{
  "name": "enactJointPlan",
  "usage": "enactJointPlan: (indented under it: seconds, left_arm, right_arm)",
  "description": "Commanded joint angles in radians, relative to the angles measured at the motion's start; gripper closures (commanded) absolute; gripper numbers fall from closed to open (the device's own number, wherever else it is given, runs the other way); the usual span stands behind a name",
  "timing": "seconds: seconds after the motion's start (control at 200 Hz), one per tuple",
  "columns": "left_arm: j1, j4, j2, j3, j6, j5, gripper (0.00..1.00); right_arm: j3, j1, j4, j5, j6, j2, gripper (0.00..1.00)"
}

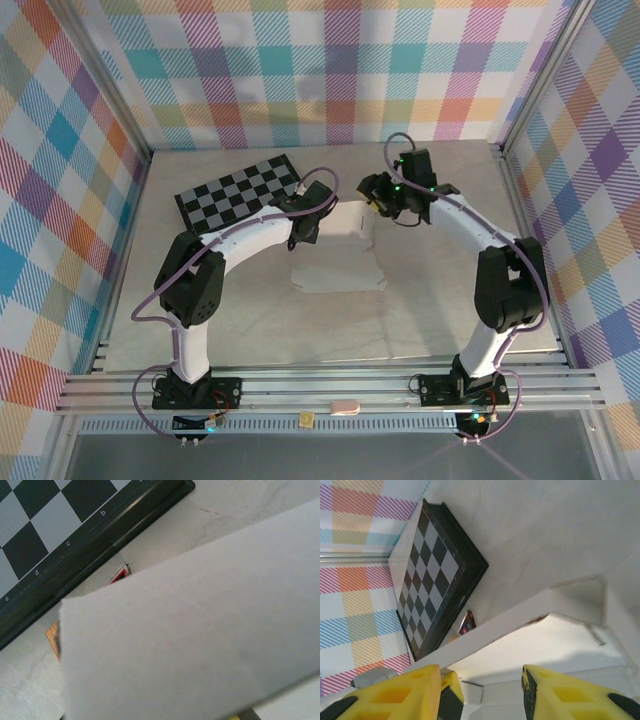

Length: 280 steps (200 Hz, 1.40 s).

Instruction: Fold the paper box

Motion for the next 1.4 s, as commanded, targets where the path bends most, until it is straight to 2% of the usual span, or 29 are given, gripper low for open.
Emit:
enactJointPlan:
  seconds: [0.0,0.08,0.165,0.305,0.4,0.505,0.87,1.22,1.395]
  left_arm:
    - [0.011,-0.056,0.032,0.005,0.045,-0.004,1.00]
    - [0.014,-0.053,0.028,-0.002,0.050,0.005,1.00]
    - [0.020,-0.050,0.023,-0.007,0.060,0.024,1.00]
    - [0.045,-0.036,0.016,-0.021,0.077,0.085,1.00]
    - [0.064,-0.045,0.033,-0.009,0.092,0.133,1.00]
    - [0.074,-0.061,0.062,0.013,0.107,0.155,1.00]
    - [0.083,-0.092,0.157,0.097,0.119,0.159,1.00]
    - [0.091,-0.095,0.183,0.116,0.121,0.180,1.00]
    - [0.094,-0.097,0.188,0.123,0.125,0.194,1.00]
  right_arm:
    - [-0.028,0.045,0.020,0.071,0.071,0.010,0.53]
    - [-0.111,0.023,0.095,0.078,0.065,-0.020,0.50]
    - [-0.210,-0.072,0.229,0.038,0.038,-0.080,0.49]
    - [-0.287,-0.239,0.388,-0.209,-0.047,-0.094,0.57]
    - [-0.263,-0.299,0.305,-0.316,-0.149,-0.050,0.65]
    - [-0.202,-0.305,0.138,-0.363,-0.309,0.033,0.69]
    - [-0.100,-0.292,0.023,-0.463,-0.485,0.218,0.78]
    - [-0.046,-0.246,-0.007,-0.513,-0.562,0.305,0.78]
    - [-0.046,-0.234,-0.012,-0.510,-0.577,0.317,0.73]
